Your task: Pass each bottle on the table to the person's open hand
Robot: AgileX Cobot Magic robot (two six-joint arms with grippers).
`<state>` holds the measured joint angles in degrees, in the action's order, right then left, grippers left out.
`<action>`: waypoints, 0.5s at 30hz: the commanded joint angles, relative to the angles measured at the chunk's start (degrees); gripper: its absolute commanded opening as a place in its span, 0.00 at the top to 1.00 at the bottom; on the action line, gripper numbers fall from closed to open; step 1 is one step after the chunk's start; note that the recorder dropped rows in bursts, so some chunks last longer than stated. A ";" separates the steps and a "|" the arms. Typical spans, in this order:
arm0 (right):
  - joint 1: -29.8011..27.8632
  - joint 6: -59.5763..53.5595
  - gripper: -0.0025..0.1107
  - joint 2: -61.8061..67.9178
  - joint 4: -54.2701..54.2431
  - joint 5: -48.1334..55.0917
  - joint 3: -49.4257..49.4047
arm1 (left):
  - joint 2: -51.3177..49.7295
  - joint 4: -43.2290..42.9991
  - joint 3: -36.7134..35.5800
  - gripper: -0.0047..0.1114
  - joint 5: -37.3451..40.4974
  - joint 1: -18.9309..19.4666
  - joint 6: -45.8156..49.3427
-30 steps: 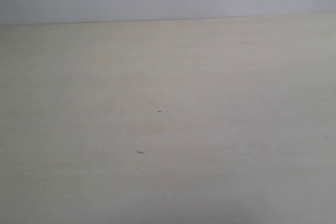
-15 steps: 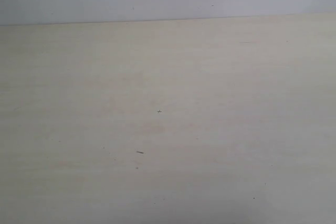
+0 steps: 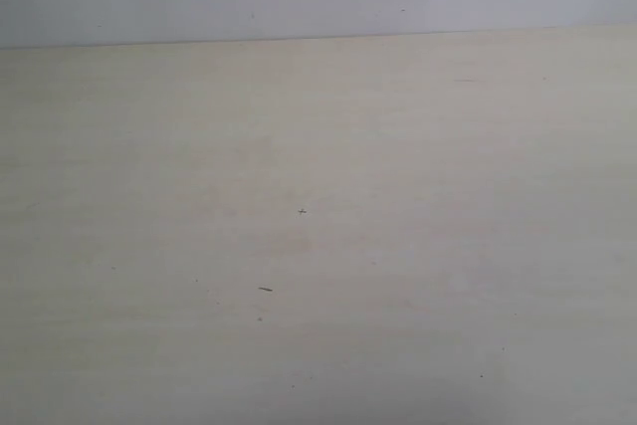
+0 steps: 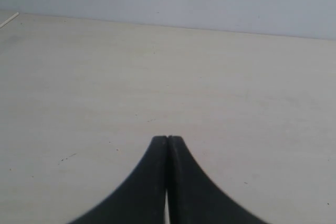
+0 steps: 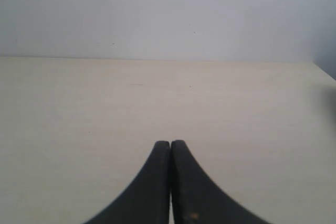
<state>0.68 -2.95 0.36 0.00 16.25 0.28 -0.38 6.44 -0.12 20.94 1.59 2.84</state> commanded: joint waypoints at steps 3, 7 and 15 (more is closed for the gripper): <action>-0.21 0.02 0.98 -0.36 0.37 -0.03 -0.28 | 0.38 0.26 0.12 0.96 -0.52 0.12 -0.17; -0.21 0.02 0.98 -0.36 0.37 -0.03 -0.28 | 0.38 0.26 0.12 0.96 -0.52 0.12 -0.17; -0.21 0.02 0.98 -0.36 0.37 -0.33 -0.28 | 0.38 0.26 0.12 0.96 -0.52 0.12 -0.17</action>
<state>0.68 -2.95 0.36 0.00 16.29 0.28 -0.38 6.44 -0.12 20.94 1.59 2.84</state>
